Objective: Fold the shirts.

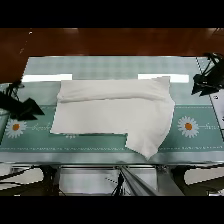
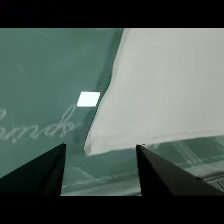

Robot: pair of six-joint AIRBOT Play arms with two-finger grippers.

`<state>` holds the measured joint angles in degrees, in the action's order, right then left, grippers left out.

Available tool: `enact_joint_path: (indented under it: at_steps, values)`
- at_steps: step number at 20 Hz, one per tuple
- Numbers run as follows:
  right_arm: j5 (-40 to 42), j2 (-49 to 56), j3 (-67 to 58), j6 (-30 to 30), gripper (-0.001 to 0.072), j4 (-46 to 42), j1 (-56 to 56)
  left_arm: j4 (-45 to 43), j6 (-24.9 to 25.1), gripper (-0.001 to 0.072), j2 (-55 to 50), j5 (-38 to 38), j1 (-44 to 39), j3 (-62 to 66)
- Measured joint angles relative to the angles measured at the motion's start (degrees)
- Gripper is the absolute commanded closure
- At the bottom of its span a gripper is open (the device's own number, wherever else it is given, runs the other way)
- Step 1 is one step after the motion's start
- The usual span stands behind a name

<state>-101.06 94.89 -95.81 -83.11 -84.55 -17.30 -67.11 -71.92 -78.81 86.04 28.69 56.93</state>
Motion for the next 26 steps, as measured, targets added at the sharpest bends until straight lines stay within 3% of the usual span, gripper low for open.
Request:
enact_joint_path:
  at_steps: [6, 18, 19, 21, 22, 26]
  values:
    - [9.2, -7.2, 15.2, 3.3, 0.0261, 8.6, -6.0, 2.6, 5.2, 0.0112, 4.1, -4.1, 5.3, -14.9]
    - [17.1, -9.4, 20.3, 5.6, 0.0261, 17.5, -7.1, 9.0, 6.5, 0.0120, 3.0, -12.3, 0.2, -17.5]
    - [17.2, -9.4, 20.3, 5.6, 0.0261, 17.6, -7.1, 9.1, 6.3, 0.0190, 2.6, -12.7, -0.8, -17.5]
    - [17.4, -9.4, 20.3, 5.7, 0.0261, 17.9, -7.1, 9.1, 5.7, 0.0649, 1.4, -14.9, -2.9, -17.6]
    - [17.4, -9.4, 20.3, 5.7, 0.0261, 18.0, -7.1, 9.1, 5.5, 0.0689, 0.7, -15.7, -3.9, -17.6]
    - [16.3, -9.5, 20.6, 6.6, 0.0265, 16.9, -7.1, 9.5, 4.6, 0.0690, -0.6, -15.3, -6.1, -17.6]
